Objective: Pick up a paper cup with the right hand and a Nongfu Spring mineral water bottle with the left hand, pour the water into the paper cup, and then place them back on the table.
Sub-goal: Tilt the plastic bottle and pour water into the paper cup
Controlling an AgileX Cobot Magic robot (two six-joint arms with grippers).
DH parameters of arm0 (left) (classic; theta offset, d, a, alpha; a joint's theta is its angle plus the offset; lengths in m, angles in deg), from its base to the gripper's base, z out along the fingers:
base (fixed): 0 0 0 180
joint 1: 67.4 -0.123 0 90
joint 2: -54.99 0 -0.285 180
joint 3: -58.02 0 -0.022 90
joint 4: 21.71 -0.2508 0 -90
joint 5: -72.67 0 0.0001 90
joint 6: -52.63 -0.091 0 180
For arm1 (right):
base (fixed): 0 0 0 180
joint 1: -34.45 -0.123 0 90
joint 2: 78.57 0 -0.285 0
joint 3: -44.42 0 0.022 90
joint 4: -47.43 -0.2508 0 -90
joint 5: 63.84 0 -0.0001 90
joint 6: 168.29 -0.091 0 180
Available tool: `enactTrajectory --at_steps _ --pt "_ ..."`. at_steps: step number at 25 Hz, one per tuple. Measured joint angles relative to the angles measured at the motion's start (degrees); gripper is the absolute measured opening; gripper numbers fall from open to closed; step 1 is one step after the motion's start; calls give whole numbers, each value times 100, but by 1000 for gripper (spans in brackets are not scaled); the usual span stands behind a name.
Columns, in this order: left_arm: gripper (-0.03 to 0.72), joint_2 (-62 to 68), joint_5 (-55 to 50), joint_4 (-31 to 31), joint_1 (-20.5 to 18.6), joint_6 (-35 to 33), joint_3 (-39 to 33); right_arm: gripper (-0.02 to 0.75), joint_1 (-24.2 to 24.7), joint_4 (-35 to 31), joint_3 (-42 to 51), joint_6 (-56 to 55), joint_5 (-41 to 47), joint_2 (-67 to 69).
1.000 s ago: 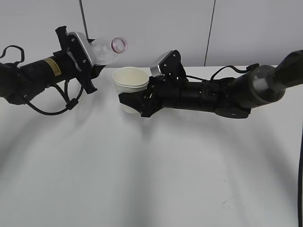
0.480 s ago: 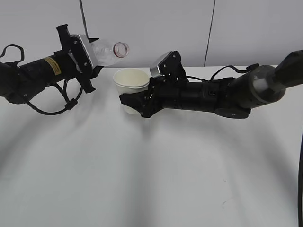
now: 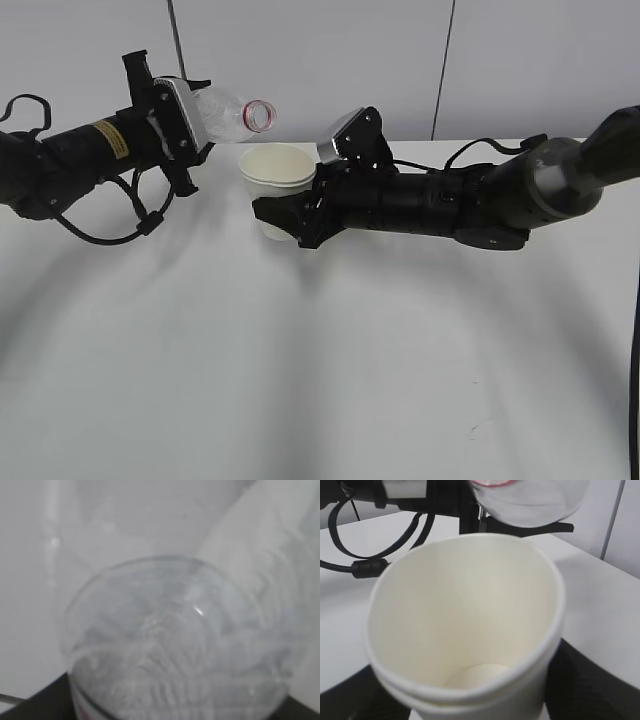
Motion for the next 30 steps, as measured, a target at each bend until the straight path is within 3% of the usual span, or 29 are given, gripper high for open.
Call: enactTrajectory --at_steps 8,30 --pt "400 0 290 311 0 -444 0 511 0 0 0 0 0 0" --pt "400 0 445 301 0 -1131 0 511 0 -35 -10 0 183 0"
